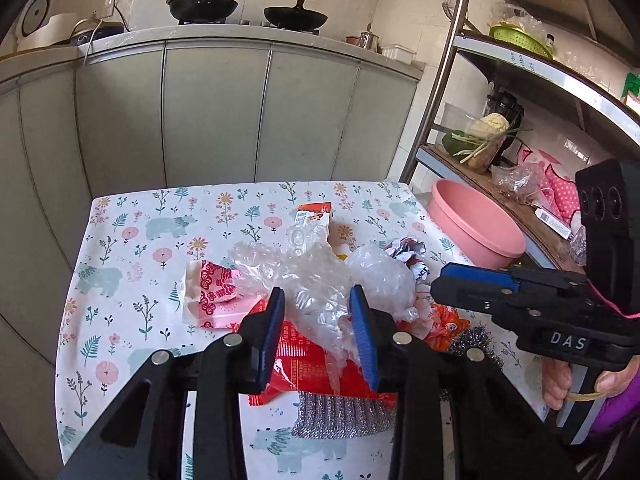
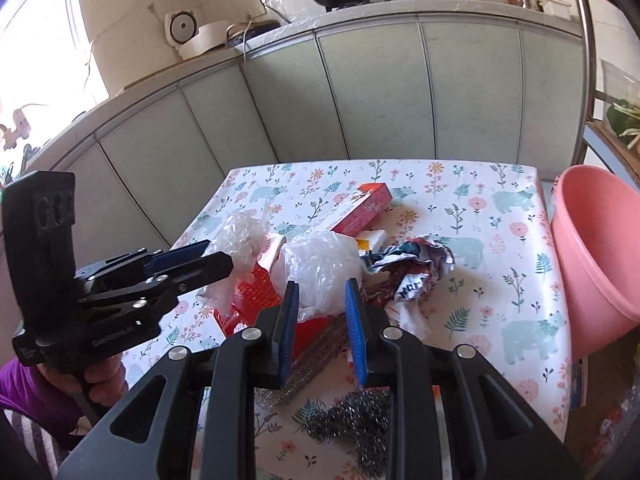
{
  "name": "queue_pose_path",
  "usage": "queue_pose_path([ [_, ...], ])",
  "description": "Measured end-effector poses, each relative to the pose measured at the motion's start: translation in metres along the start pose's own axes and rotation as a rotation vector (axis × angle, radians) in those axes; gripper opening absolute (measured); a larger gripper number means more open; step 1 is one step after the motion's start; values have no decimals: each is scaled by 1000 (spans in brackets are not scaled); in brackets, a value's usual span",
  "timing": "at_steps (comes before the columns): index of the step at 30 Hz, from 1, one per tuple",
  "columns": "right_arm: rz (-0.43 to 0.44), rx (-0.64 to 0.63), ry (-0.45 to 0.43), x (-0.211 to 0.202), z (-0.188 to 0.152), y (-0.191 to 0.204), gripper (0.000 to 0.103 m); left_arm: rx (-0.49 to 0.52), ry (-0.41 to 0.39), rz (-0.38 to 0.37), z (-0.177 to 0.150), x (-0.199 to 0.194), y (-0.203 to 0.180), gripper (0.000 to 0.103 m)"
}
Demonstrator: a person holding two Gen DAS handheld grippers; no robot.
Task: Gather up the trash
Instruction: 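Grasp a clear plastic bag with the left tool while the right tool grasps another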
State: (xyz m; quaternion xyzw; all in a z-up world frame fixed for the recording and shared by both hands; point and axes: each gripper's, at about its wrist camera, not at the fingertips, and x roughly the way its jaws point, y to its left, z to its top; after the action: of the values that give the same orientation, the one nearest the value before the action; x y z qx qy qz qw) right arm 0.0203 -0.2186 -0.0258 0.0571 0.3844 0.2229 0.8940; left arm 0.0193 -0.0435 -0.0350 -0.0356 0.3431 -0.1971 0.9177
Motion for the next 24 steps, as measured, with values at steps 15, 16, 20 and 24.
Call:
queue_pose_path([
  [15,-35,-75,102,43,7,10,44,-66,-2,-42,-9,-6,19,33],
  [16,-36,-80,98,45,7,11,44,-70,-2,-43,-10,-6,19,33],
  [20,-39,-102,80,45,5,16,44,-67,-6,-40,-10,-7,19,33],
  [24,-47,-110,69,42,5,15,28,-59,-15,-37,-9,-11,18,32],
])
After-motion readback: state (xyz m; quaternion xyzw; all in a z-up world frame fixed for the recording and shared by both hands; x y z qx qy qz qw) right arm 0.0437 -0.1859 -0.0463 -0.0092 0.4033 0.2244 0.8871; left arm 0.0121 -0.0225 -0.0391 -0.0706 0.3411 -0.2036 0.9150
